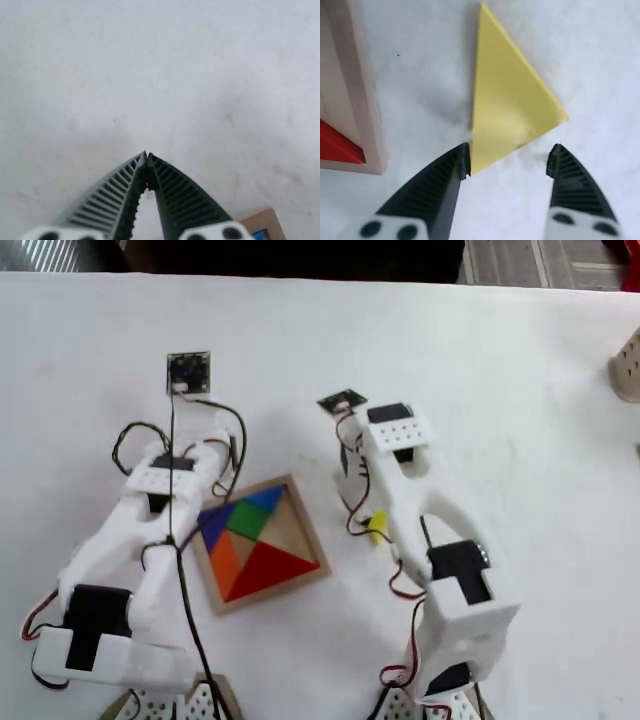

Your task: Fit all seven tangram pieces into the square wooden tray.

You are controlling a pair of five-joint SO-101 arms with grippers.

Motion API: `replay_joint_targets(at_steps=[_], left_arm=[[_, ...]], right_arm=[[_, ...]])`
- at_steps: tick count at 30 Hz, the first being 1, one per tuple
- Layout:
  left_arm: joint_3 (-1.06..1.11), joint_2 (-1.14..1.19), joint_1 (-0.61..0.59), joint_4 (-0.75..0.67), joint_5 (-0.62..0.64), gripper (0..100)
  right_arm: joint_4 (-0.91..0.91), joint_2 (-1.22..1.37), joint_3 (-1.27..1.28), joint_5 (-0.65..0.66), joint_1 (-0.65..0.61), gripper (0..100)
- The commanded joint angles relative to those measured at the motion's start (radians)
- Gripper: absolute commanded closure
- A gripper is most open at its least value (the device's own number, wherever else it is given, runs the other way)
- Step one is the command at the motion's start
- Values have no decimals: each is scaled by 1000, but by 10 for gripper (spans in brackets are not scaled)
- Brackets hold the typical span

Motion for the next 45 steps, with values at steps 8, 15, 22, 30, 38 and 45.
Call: replay_joint_targets(at_steps=[8, 15, 22, 30, 38, 45], left_arm=[[-49, -8, 4, 6, -6, 976], [-43, -27, 73, 54, -8, 976], [15, -105, 65, 55, -8, 976], [17, -111, 65, 55, -8, 976], [20, -116, 64, 55, -8, 976], [21, -116, 64, 55, -8, 976]], right_arm=[[-108, -384, 270, -29, 68, 759], [-234, -532, 460, -46, 147, 761], [-372, -456, 413, -133, 35, 758], [-389, -140, 215, -160, 38, 652], [-168, 79, -46, -126, 24, 650], [-107, 127, -97, -95, -39, 650]])
